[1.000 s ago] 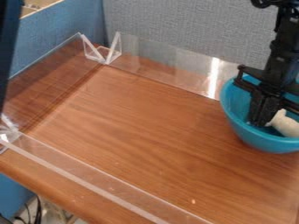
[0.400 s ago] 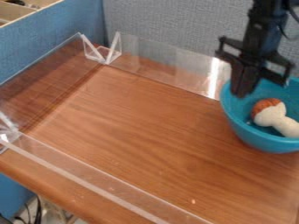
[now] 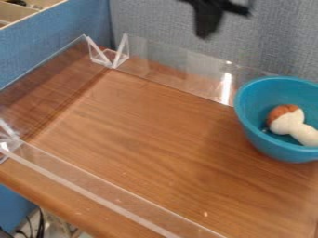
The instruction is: Remove the mushroom from inside the blue bowl and put it on the table
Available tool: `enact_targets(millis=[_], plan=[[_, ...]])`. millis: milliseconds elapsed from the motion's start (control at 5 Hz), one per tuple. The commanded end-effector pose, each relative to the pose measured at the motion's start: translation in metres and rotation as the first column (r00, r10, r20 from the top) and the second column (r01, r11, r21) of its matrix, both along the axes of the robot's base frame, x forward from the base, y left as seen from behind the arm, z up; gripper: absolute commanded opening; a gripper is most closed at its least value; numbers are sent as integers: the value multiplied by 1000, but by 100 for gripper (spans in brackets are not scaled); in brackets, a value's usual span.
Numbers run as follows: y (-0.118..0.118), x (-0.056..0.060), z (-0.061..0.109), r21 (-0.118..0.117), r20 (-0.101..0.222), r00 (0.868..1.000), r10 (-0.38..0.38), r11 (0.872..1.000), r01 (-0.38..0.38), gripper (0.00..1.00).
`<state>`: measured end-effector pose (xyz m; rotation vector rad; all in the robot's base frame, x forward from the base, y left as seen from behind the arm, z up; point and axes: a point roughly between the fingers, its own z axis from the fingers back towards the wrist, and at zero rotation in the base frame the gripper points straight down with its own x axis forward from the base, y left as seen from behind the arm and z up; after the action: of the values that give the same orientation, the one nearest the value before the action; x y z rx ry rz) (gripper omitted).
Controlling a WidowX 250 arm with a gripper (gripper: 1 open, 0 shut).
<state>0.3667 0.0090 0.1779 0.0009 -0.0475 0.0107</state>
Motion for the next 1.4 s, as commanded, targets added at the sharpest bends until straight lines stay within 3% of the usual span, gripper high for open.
enact_targets(millis=[0,200,400,600,1000,1200], plan=[[-29,5,5,8,25,997,-80,997,79,0],[-65,9,-13,7,3,985,-170,985,170,0],[-36,21,-15,13,-2,993,-120,993,120,0],[-13,25,-20,16,-4,997,-77,997,77,0],[-50,32,-31,10,-5,988,-155,988,155,0],[-23,27,-19,18,-5,995,-99,995,99,0]])
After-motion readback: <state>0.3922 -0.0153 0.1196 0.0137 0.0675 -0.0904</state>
